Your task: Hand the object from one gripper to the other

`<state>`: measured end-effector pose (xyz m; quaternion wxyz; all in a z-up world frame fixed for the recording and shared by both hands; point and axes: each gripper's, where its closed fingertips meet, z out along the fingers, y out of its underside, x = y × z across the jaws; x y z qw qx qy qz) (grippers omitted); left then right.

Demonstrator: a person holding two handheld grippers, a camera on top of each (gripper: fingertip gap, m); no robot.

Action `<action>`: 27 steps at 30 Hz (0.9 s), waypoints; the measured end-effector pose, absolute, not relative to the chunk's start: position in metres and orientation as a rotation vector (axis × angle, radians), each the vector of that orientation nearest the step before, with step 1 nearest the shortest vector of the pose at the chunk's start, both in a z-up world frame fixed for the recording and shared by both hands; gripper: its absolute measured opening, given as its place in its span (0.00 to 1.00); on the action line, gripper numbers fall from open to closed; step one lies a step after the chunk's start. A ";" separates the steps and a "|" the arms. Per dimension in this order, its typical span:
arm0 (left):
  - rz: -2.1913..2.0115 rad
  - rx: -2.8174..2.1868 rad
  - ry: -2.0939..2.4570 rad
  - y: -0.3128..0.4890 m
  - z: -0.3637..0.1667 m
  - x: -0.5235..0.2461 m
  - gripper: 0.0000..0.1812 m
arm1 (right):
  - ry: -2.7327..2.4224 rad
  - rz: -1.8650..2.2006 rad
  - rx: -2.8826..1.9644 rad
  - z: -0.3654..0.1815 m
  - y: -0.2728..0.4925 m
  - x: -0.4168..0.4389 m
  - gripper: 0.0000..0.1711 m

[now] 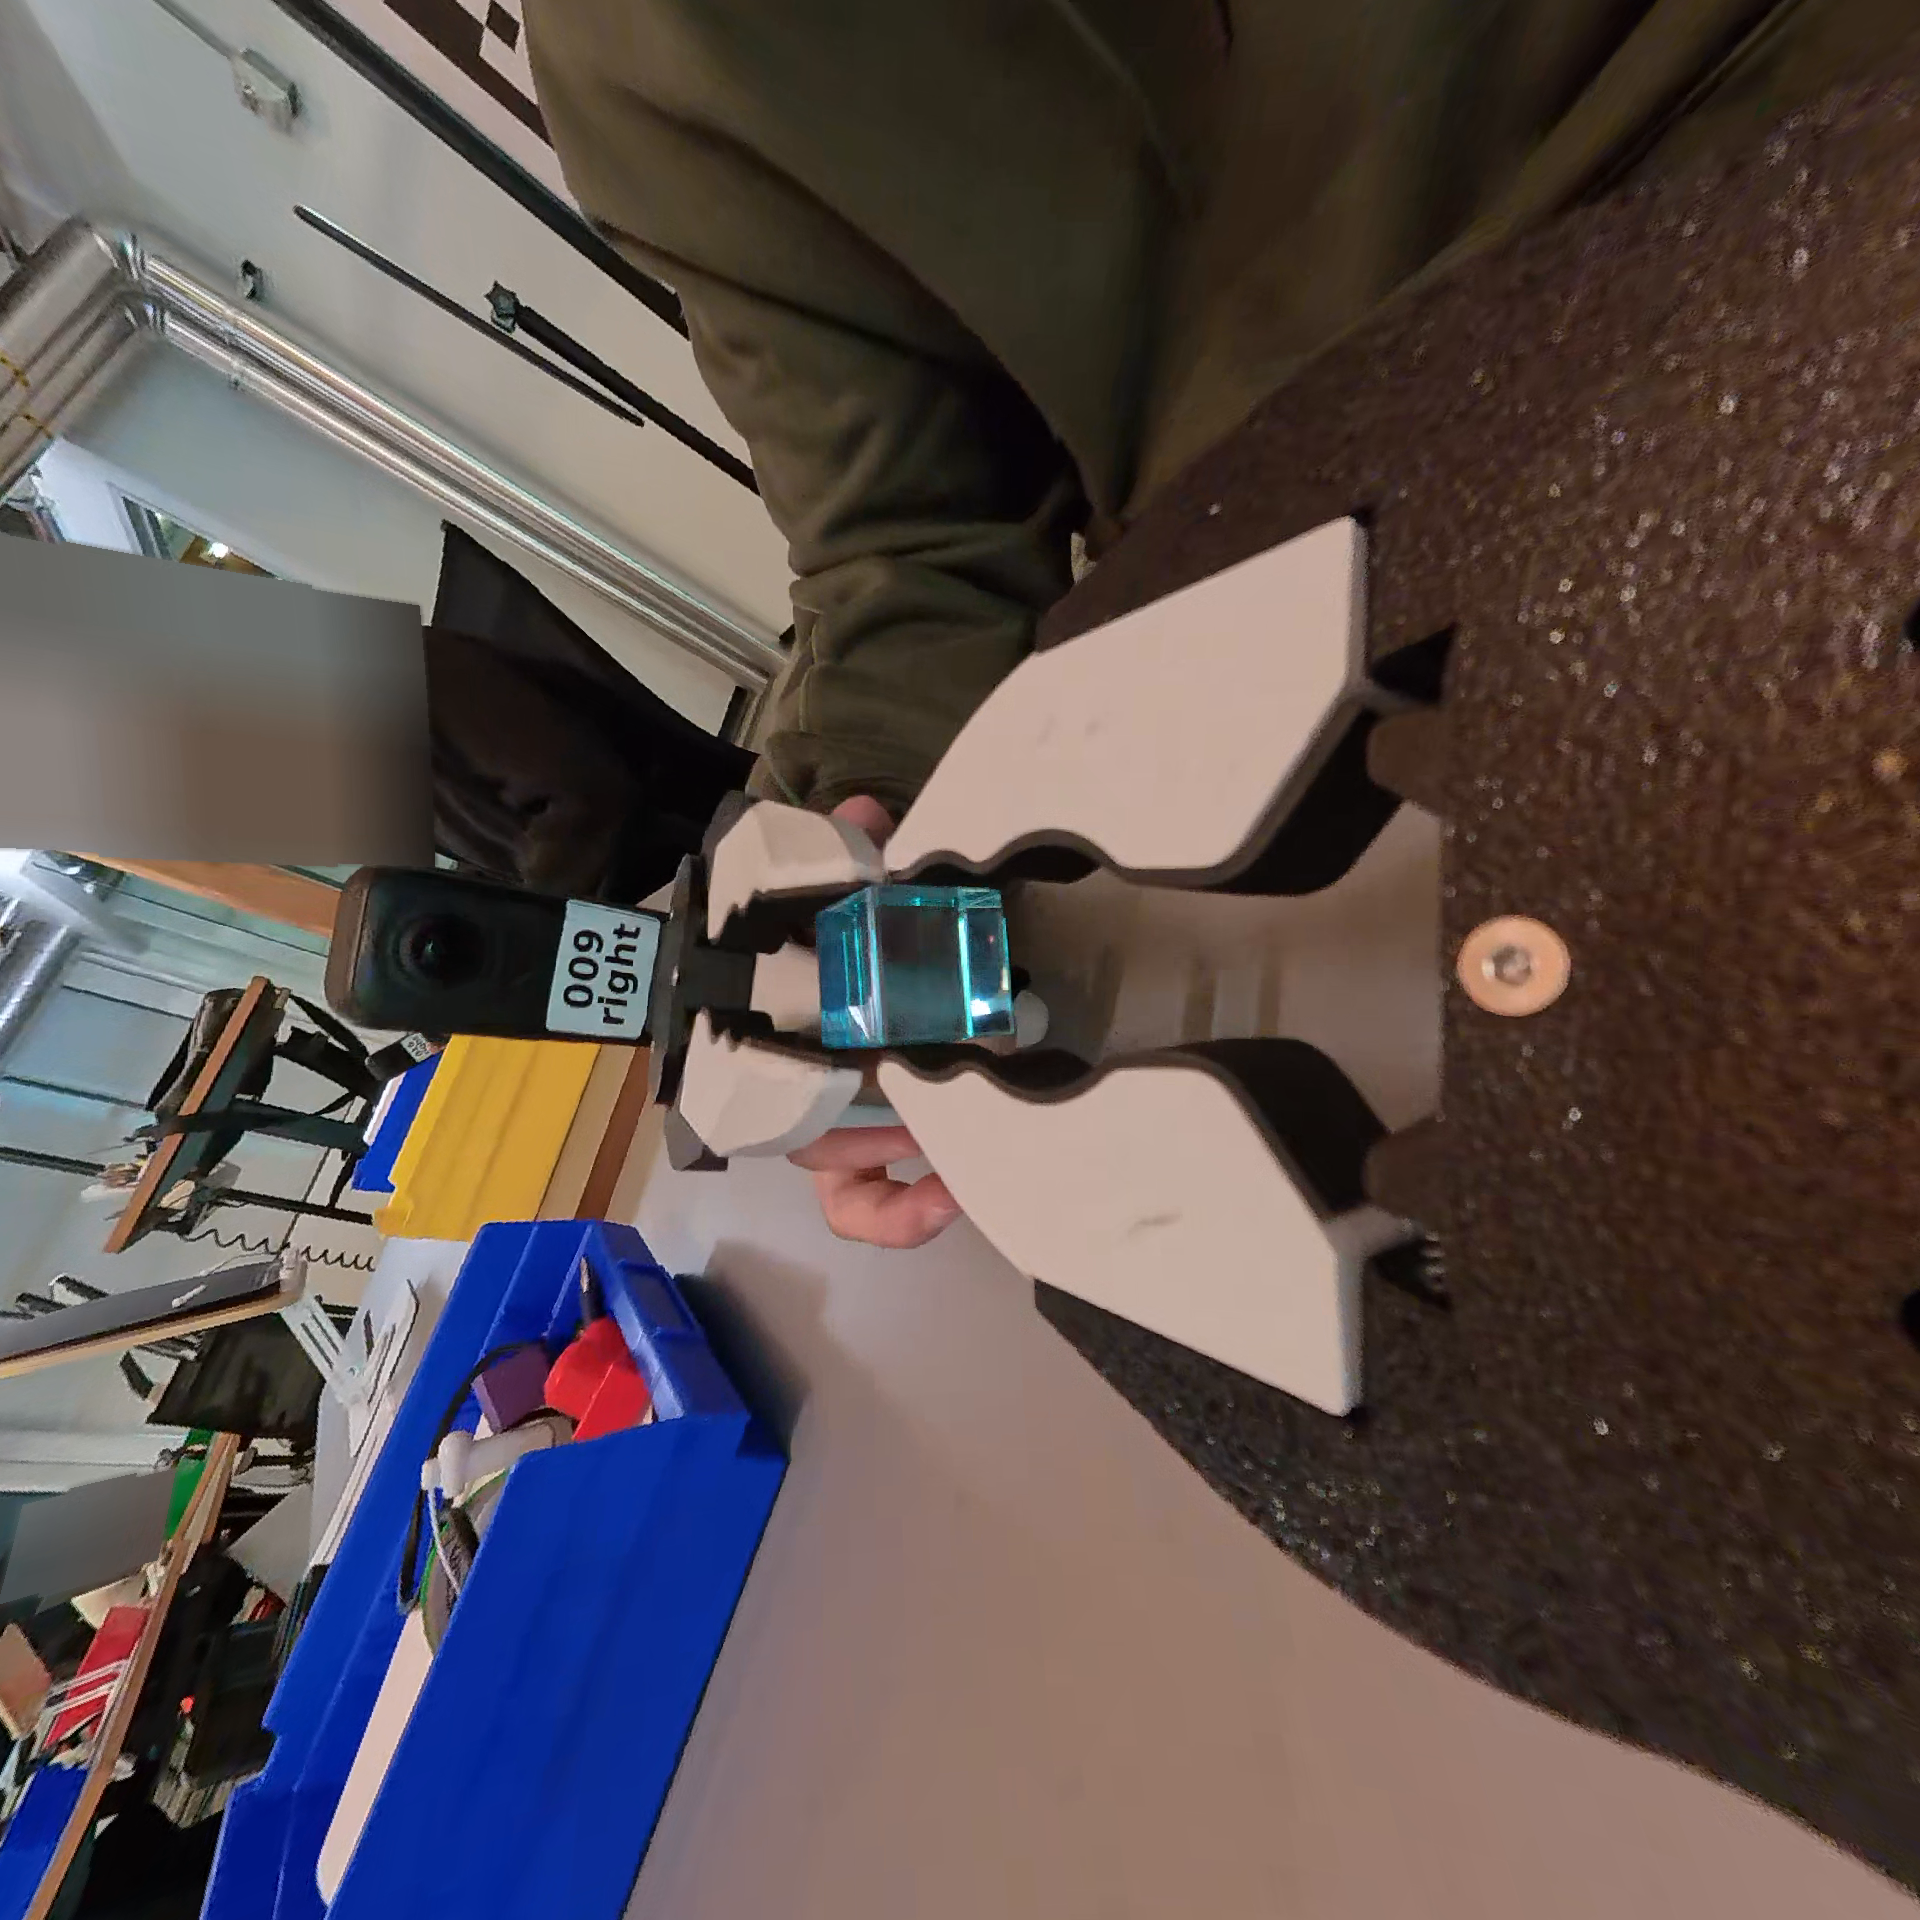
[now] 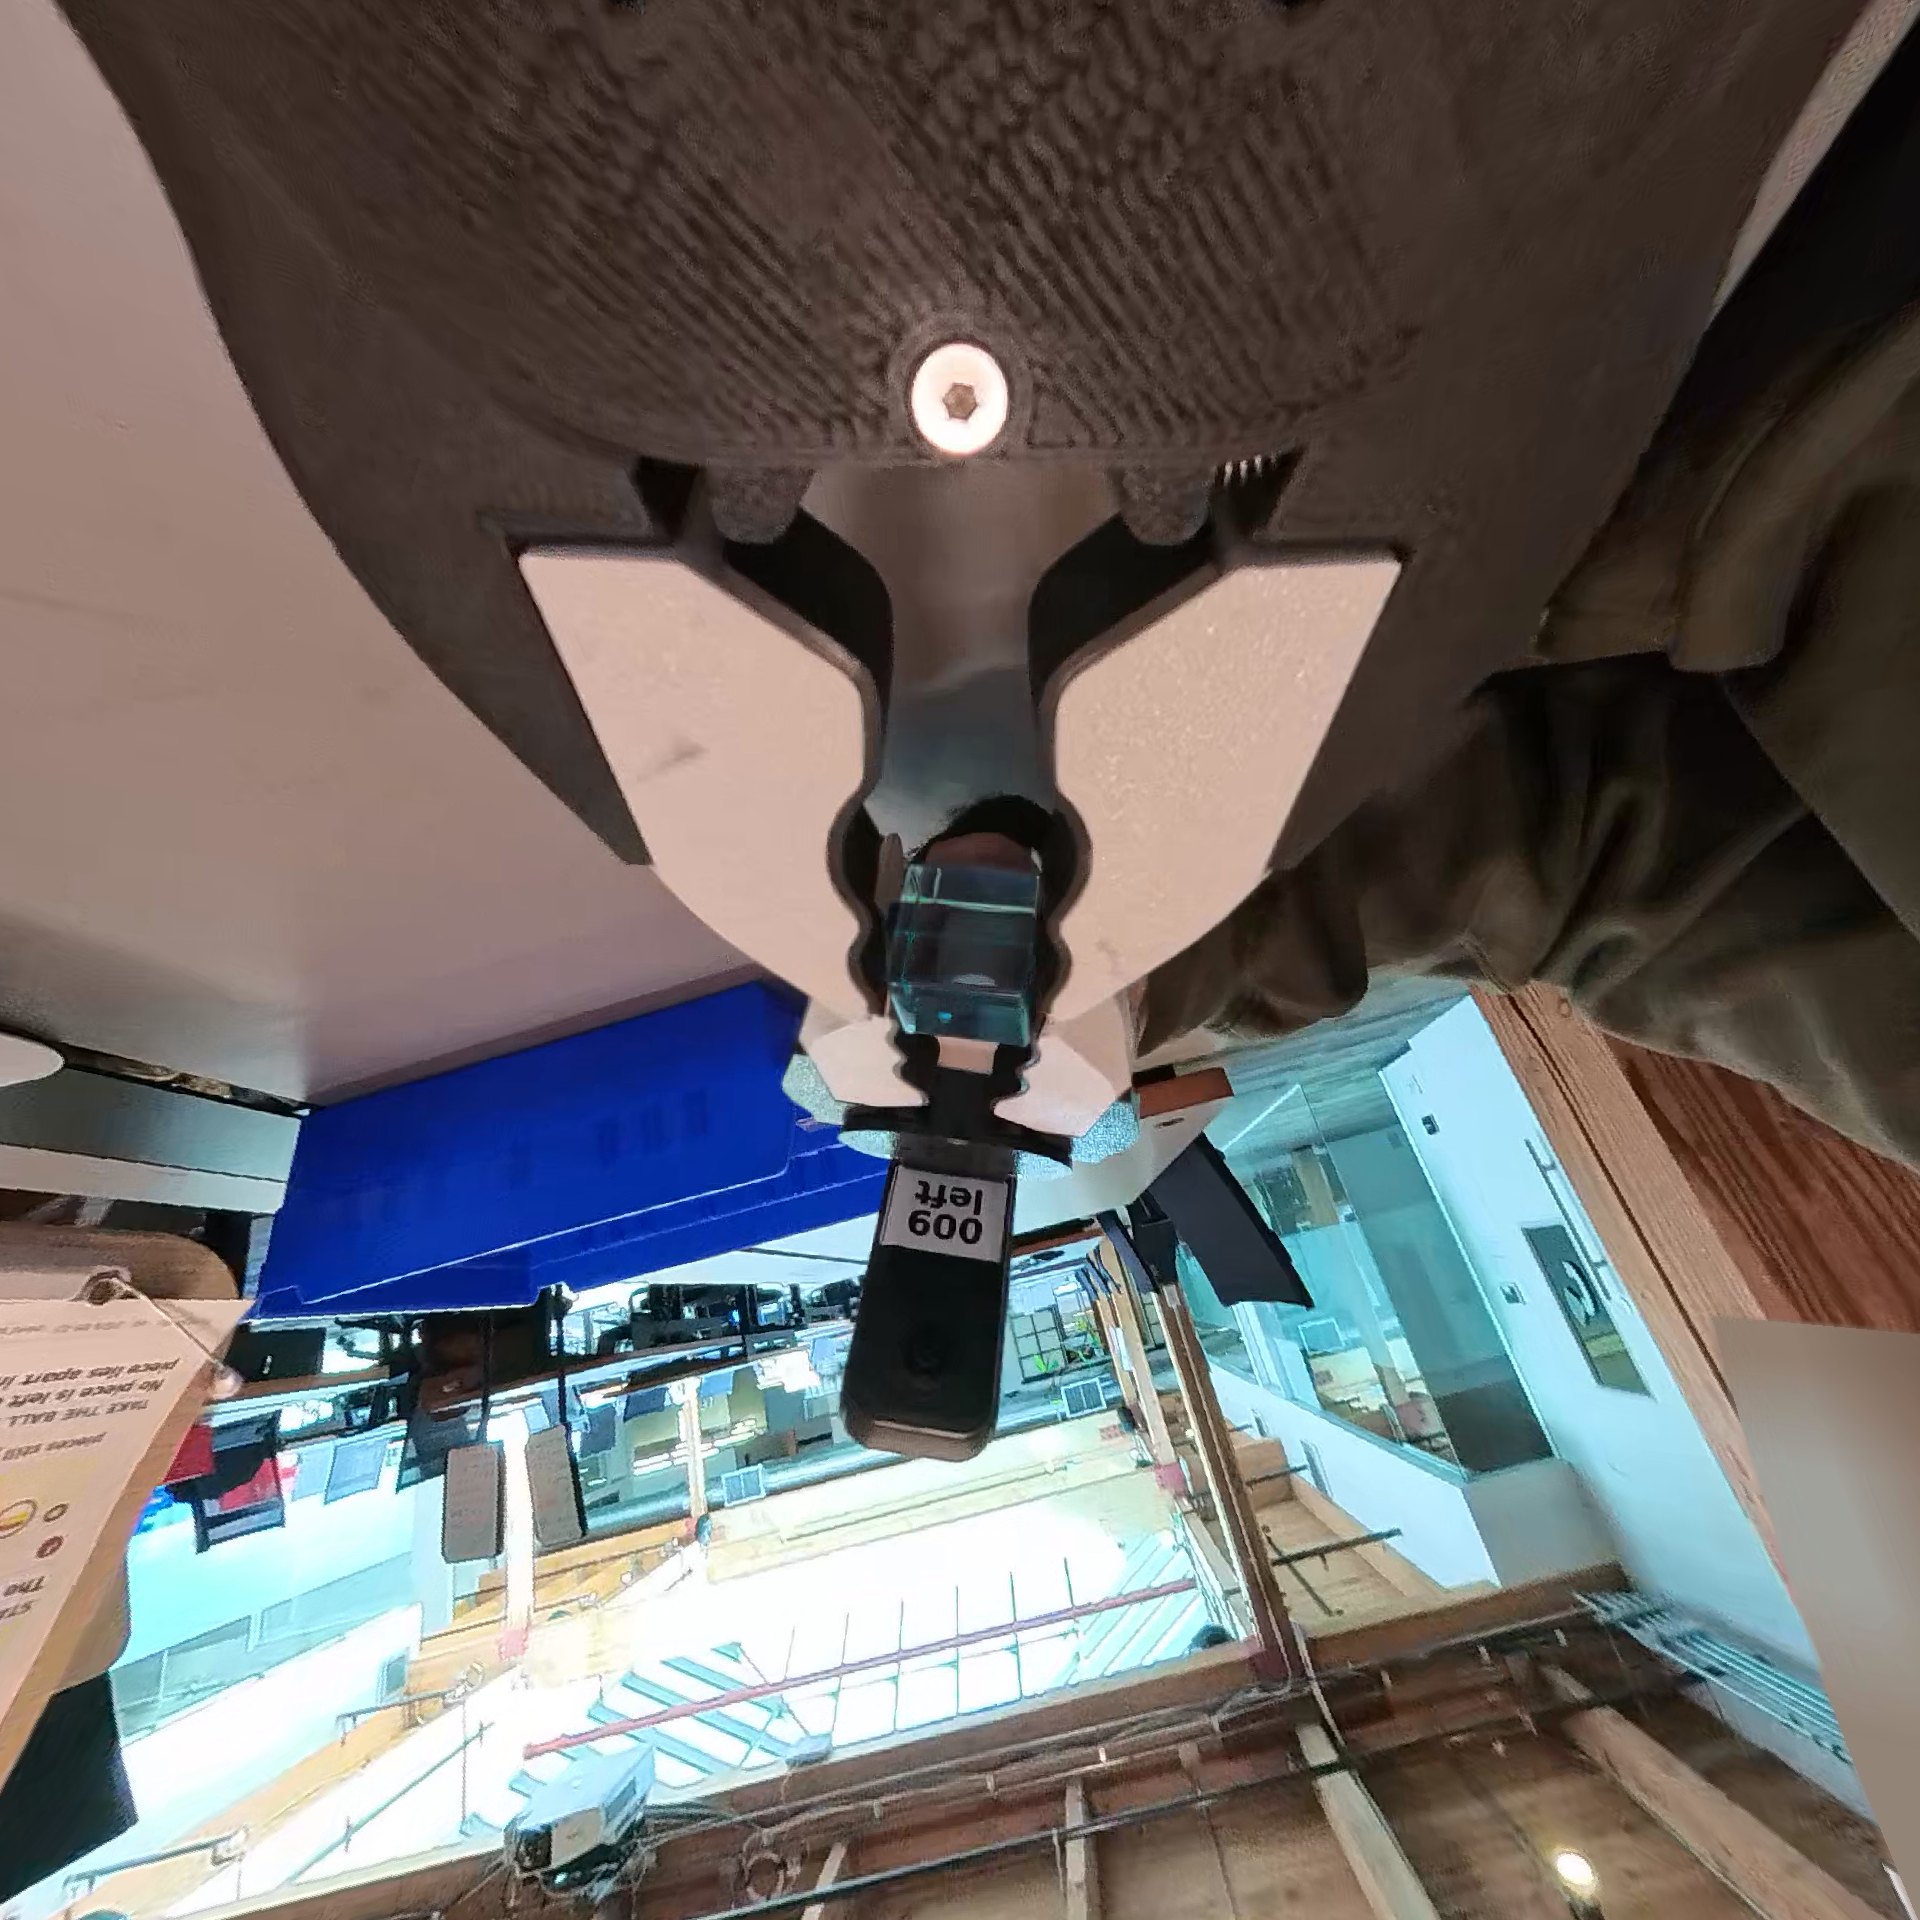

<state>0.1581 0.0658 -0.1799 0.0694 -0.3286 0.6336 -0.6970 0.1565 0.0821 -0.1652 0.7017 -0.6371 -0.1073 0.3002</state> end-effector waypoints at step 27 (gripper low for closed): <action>-0.659 -0.453 1.302 0.091 -0.155 0.198 0.23 | 0.388 1.158 -1.015 -0.146 0.090 0.197 0.15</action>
